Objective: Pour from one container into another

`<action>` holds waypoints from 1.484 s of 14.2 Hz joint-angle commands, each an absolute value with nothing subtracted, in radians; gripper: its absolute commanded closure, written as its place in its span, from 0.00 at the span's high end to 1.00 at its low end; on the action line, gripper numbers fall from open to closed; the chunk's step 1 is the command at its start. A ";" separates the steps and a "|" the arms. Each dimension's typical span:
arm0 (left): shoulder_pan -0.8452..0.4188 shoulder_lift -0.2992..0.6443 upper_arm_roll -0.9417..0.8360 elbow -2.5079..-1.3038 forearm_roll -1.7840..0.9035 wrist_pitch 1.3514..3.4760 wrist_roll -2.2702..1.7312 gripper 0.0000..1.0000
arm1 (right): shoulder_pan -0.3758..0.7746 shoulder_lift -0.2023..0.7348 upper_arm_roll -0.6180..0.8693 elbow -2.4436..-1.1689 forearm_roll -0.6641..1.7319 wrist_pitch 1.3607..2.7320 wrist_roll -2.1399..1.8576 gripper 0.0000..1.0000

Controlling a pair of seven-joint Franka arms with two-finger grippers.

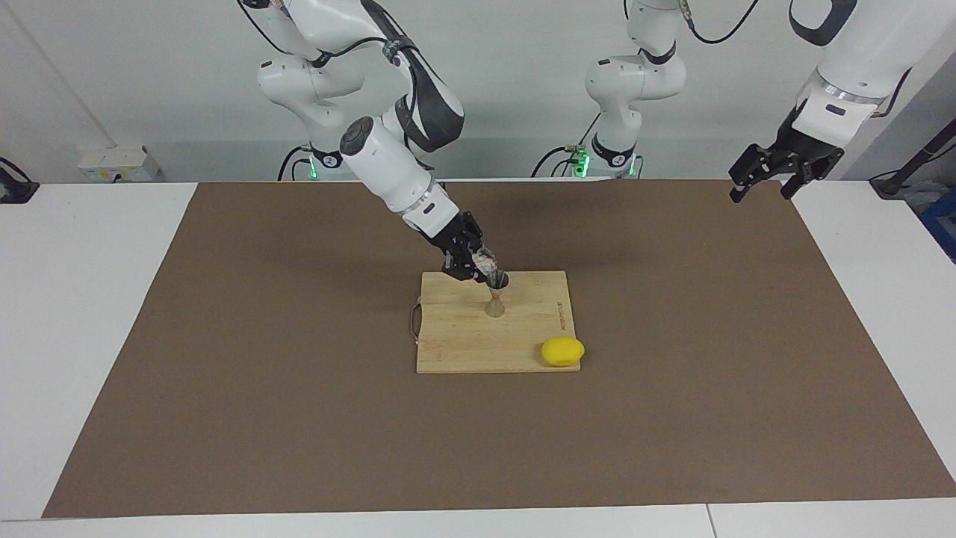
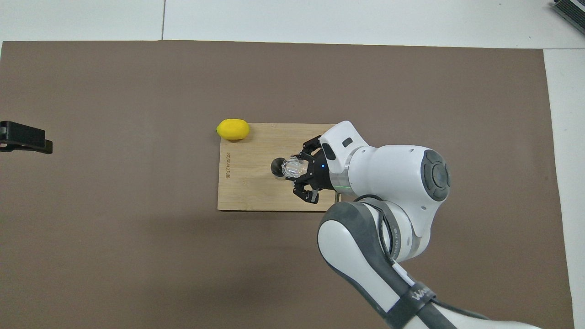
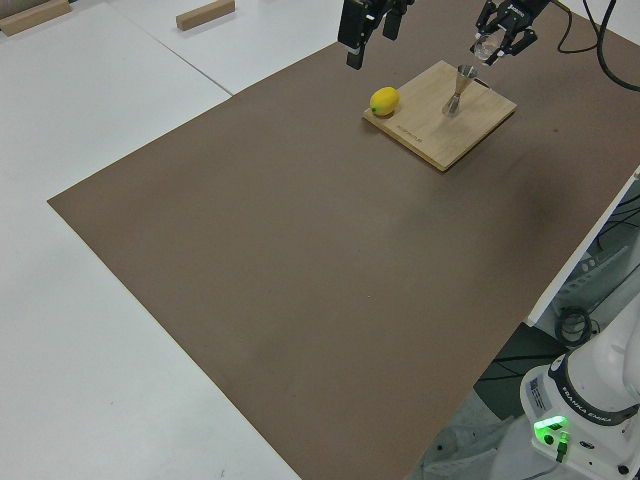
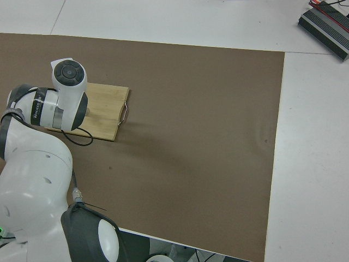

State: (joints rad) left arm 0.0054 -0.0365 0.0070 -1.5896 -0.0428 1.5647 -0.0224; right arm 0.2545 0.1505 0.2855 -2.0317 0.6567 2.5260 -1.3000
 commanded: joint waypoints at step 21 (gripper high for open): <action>0.008 -0.037 0.009 -1.575 -0.032 1.562 -0.040 1.00 | 0.275 0.152 0.275 -1.990 0.518 2.457 -1.174 0.00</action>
